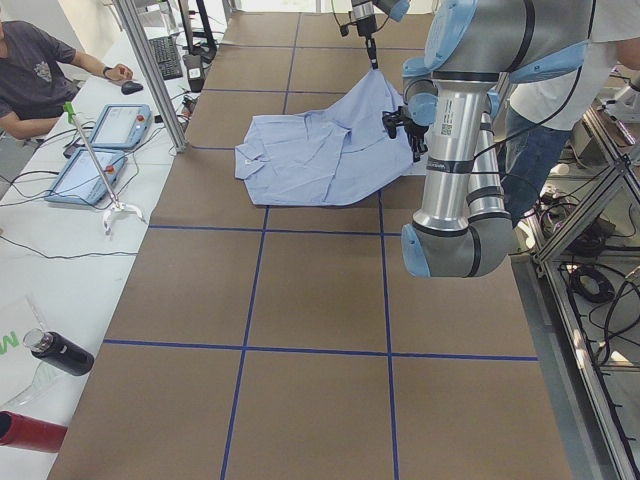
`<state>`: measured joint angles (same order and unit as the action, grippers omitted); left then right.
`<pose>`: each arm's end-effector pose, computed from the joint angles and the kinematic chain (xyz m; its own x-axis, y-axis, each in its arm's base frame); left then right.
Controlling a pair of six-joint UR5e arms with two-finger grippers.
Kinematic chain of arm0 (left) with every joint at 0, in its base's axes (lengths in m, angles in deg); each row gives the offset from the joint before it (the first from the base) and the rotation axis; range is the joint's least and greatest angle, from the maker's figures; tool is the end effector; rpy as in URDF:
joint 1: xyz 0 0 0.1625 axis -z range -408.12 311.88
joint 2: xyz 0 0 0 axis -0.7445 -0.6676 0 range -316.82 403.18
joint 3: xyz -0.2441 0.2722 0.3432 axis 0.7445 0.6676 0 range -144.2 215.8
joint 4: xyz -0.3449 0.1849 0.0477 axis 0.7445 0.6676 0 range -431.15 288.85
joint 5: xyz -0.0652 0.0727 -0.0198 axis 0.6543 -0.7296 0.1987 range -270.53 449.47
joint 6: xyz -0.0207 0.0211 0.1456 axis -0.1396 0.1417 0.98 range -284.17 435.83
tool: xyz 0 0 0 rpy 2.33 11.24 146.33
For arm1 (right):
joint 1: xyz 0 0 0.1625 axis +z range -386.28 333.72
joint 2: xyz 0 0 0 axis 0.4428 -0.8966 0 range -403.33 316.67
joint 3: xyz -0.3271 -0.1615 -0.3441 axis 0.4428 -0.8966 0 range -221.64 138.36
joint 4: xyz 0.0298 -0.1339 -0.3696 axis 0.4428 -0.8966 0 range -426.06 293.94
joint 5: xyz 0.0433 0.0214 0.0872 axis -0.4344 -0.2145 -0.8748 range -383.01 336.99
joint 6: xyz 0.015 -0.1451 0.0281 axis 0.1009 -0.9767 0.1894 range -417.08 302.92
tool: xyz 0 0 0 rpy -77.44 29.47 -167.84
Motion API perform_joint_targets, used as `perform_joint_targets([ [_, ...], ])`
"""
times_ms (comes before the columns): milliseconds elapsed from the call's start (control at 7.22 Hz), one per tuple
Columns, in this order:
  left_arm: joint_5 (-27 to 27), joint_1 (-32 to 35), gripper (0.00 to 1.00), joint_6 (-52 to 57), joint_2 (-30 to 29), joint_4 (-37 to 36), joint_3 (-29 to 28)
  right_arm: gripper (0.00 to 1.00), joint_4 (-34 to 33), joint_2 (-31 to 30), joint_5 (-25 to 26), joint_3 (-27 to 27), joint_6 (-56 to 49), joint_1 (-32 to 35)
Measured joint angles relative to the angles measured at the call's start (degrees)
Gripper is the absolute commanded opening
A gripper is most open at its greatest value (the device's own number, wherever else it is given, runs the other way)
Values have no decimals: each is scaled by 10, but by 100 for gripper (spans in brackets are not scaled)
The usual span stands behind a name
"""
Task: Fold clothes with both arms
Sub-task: 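Lift the hem with both grippers and carry it toward the collar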
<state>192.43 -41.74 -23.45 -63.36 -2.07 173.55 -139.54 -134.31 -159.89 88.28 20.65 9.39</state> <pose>0.4616 -0.1523 0.3457 0.7201 -0.2388 -0.6515 0.0724 0.9596 -0.2717 -0.3269 -0.2651 0.4062 0.4310 0.1307 0.8928 0.1857 0.9554 -0.2295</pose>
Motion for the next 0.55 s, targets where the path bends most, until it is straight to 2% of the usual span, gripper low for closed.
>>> perform_joint_targets([
  [554, 46, 138, 0, 101, -19, -2, -21, 0, 0, 83, 2, -80, -3, 72],
])
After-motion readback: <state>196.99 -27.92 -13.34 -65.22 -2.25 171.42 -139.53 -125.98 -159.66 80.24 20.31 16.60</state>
